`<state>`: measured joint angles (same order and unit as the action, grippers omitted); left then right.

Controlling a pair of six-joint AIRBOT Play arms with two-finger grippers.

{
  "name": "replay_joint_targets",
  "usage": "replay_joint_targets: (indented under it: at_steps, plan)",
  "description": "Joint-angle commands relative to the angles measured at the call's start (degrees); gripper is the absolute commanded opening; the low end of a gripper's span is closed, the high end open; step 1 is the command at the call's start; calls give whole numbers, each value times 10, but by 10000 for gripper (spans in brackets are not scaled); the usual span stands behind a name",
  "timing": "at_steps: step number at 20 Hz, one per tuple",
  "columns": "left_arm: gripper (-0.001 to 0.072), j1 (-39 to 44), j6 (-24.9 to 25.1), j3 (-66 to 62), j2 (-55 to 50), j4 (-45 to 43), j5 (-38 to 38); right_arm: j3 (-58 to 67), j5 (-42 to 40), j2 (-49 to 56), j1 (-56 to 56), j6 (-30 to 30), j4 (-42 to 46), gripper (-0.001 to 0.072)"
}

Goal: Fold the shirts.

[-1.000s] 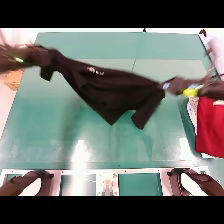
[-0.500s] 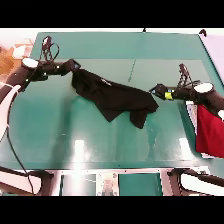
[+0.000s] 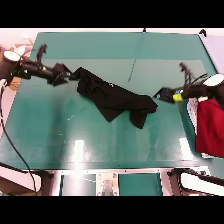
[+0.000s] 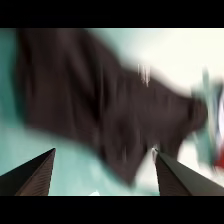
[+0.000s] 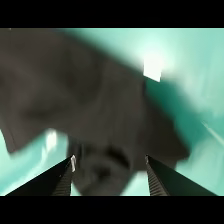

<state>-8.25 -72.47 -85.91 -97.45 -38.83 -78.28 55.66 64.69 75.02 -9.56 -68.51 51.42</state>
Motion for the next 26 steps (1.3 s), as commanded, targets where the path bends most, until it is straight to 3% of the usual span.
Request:
replay_joint_targets:
  at_steps: [1, 5, 9, 10, 11, 12, 17, 18, 19, 20, 21, 22, 24, 26]
  plan:
    - [696, 15, -46, 86, -1, 2, -102, -108, -21, -4, 51, -13, 5, 542]
    - [695, 122, -34, 201, -1, 12, -28, -140, -94, 31, 125, -25, -20, 542]
    - [695, 224, -38, 219, -1, 22, 76, -119, -133, 82, 141, -28, -71, 541]
    - [695, 248, -42, 219, -1, 25, 104, -111, -134, 88, 141, -26, -80, 434]
    - [694, 269, -45, 219, -1, 24, 128, -103, -135, 90, 141, -21, -79, 100]
    - [695, 284, -54, 219, -1, 23, 148, -92, -132, 89, 138, -13, -78, 17]
    - [693, 333, -79, 219, -3, 24, 236, -24, -49, 39, 95, -13, -75, 15]
    - [646, 340, -86, 219, -7, 24, 250, -15, -41, 23, 92, -13, -75, 15]
    - [407, 345, -85, 219, -10, 23, 264, -8, -39, 10, 91, -13, -75, 15]
    - [279, 349, -85, 219, -12, 27, 275, -1, -35, -2, 91, -14, -75, 15]
    - [82, 349, -85, 219, -13, 26, 284, 5, -34, -10, 91, -14, -75, 15]
    - [28, 345, -86, 218, -12, 17, 285, 12, -33, -17, 90, -13, -75, 15]
    - [27, 322, -102, 214, -8, -23, 236, 34, -33, -28, 66, -14, -71, 15]
    - [26, 285, -134, 214, 13, -117, 152, 62, -32, -39, 7, -16, -63, 14]
